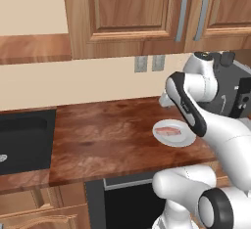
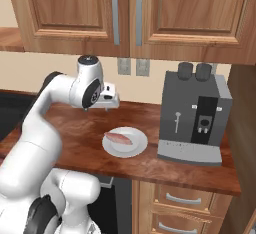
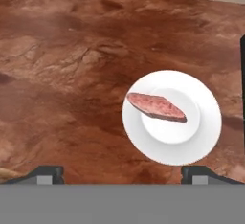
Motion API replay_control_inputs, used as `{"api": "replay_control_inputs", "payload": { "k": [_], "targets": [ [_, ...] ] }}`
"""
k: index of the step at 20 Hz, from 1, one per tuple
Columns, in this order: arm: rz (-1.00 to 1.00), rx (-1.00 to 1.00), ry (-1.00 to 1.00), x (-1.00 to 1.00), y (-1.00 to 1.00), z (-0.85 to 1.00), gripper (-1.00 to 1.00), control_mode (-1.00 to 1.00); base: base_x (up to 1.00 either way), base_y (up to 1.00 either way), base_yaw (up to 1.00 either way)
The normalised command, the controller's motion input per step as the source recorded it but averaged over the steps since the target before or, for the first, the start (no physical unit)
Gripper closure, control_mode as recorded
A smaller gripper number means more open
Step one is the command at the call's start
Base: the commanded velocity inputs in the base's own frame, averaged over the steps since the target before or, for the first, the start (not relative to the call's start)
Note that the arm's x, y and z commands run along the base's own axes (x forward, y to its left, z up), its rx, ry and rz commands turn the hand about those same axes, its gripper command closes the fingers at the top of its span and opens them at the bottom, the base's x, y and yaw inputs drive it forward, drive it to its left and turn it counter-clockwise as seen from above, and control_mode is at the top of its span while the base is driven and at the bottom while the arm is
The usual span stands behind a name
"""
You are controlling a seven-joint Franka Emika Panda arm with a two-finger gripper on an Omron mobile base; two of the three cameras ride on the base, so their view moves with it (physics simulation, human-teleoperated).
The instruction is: Place the steak on the counter behind the older steak on the same shelf of the fridge to maintain FIFO order. Close the fridge door when finished.
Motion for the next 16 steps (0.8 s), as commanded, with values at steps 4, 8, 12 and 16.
{"api": "replay_control_inputs", "payload": {
  "k": [4, 8, 12, 16],
  "targets": [
    [0.17, -0.04, 0.00, 0.02, -0.59, -0.56, -1.00, -1.00, 0.00, 0.00, 0.00],
    [0.14, -0.08, 0.03, 0.02, -0.30, -0.68, -1.00, -1.00, 0.00, 0.00, 0.00],
    [0.08, -0.17, 0.06, 0.06, -0.01, -0.68, -1.00, -1.00, 0.00, 0.00, 0.00],
    [0.23, -0.03, 0.03, 0.48, 0.00, -0.66, -1.00, -1.00, 0.00, 0.00, 0.00]
  ]
}}
